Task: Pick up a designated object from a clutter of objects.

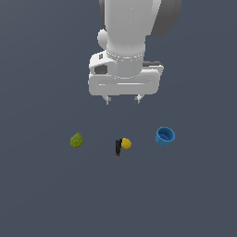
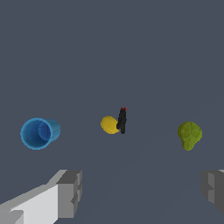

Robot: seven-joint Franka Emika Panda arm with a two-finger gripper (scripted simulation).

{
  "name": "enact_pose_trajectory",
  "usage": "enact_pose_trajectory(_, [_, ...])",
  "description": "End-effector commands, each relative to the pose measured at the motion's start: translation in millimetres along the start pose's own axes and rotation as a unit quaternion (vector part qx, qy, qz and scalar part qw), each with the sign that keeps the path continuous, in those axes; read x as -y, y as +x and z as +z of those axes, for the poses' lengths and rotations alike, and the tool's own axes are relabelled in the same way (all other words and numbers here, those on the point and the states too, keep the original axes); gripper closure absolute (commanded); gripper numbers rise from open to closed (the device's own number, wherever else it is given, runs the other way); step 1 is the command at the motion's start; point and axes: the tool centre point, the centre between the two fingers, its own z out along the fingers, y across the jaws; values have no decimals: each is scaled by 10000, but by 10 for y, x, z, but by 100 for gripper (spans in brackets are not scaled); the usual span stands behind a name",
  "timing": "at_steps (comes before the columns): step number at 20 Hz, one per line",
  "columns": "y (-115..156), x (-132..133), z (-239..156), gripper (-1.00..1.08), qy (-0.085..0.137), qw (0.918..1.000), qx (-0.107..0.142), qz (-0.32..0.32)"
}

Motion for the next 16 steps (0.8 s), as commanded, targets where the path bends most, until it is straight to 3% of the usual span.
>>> enact_pose_trajectory(1, [0, 0, 0, -20, 0, 10000, 0, 0])
enact_pose_trajectory(9, [39, 117, -13, -20, 28, 9999, -58, -160])
enact_pose_trajectory(16, [69, 223, 128, -20, 103, 9999, 36, -44])
